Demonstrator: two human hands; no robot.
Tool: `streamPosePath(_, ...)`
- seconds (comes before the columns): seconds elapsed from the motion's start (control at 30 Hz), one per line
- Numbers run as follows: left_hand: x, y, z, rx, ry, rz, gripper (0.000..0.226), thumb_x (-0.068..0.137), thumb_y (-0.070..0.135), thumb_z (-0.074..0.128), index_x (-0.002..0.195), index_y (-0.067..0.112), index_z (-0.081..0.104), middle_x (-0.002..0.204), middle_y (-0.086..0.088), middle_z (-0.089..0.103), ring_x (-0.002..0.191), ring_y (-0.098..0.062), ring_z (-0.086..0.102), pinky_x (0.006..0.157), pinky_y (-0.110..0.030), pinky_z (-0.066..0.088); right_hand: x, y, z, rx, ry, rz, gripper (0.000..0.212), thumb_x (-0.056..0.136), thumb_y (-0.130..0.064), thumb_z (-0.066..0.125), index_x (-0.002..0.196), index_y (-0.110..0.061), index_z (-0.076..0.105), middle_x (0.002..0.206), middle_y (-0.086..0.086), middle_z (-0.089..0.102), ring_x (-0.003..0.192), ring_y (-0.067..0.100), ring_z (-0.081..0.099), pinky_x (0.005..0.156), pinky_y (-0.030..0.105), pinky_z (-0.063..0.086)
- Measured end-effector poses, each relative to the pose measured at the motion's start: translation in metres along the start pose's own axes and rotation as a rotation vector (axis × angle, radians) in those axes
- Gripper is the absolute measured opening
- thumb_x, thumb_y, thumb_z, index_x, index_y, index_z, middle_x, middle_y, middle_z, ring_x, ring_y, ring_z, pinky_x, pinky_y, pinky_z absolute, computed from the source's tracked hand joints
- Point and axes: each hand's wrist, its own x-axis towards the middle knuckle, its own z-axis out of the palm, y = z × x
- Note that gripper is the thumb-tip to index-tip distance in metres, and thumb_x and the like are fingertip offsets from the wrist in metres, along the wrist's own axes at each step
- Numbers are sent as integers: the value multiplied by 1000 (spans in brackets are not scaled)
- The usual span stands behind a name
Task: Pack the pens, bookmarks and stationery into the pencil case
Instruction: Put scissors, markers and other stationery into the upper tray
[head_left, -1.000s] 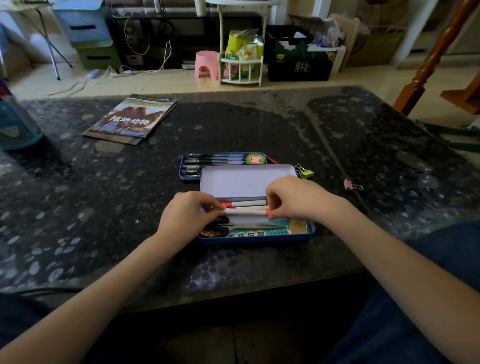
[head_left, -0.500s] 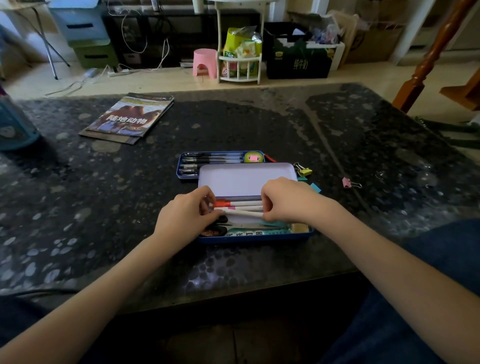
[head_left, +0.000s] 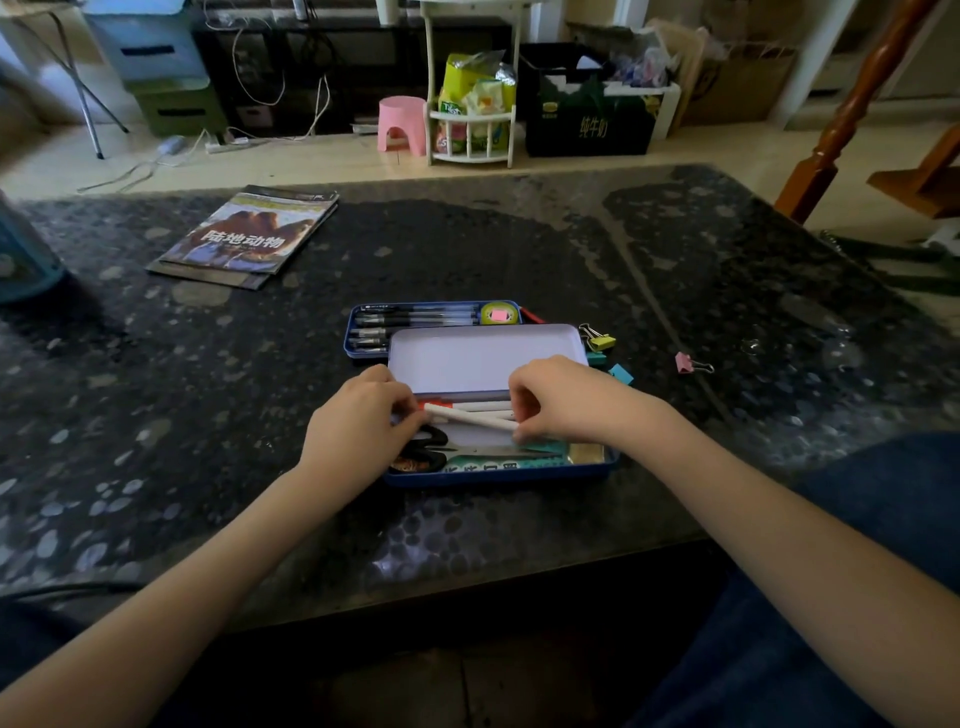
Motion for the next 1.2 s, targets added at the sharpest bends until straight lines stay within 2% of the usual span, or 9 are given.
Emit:
streamPosePath(0.27,7,-8,-13,-40,-188,61,12,77,37,72,74,33,61,86,11,48,75,-6,49,70,-31,47,-1,1,-2,-11,19,-24,17,74,-32,77,74,-28,61,80,-11,58,74,5,55,64,29,50)
streamPosePath(0.37,9,-13,-13,-61,-191,79,14,75,39,73,72,36,59,83,13,48,73,-3,48,66,-25,43,-3,1,-3,-35,-1,-18,13,77,-31,72,73,-28,60,78,-11,61,71,4,56,55,24,42)
streamPosePath(0.47,10,-15,-17,-133,-222,95,19,68,46,77,74,40,59,79,14,49,70,3,49,58,-12,34,-4,1,-6,-8,-9,-7,11,77,-26,69,71,-28,60,77,-10,62,71,5,57,56,24,42)
streamPosePath(0.6,11,-17,-24,-192,-343,87,34,59,42,84,81,41,58,86,15,48,72,3,49,59,-10,37,-6,1,-12,91,-46,-38,12,78,-22,73,73,-26,63,76,-10,63,71,5,58,60,20,43)
streamPosePath(0.73,9,-14,-22,-142,-356,99,41,59,34,86,82,41,53,91,15,42,75,-2,46,61,-13,33,-9,-1,-16,112,-154,-60,13,75,-28,78,71,-26,66,73,-12,66,71,3,59,60,17,41)
streamPosePath(0.9,8,-13,-23,-108,-368,107,39,61,34,84,86,36,54,92,16,41,77,-4,46,64,-13,33,-10,-5,-15,84,-295,-26,10,79,-25,75,72,-26,68,75,-11,67,73,6,61,62,19,46)
streamPosePath(1.0,6,-11,-25,-116,-343,162,31,63,35,83,85,35,61,88,16,47,77,0,48,64,-12,32,-11,-7,-16,52,-297,3,17,80,-20,75,67,-25,66,71,-11,66,71,5,60,59,18,43)
streamPosePath(1.1,3,-6,-26,-252,-340,215,16,68,33,81,80,36,70,84,12,59,78,3,53,67,-12,38,-12,-8,-17,-2,-285,28,18,79,-21,76,65,-23,65,69,-10,65,67,5,58,54,19,40)
streamPosePath(1.2,1,2,-23,-377,-438,184,9,69,31,80,75,34,74,85,12,66,82,-2,60,73,-20,46,-11,-10,-17,-38,-285,44,14,78,-20,77,68,-20,67,72,-6,67,68,7,60,55,20,43)
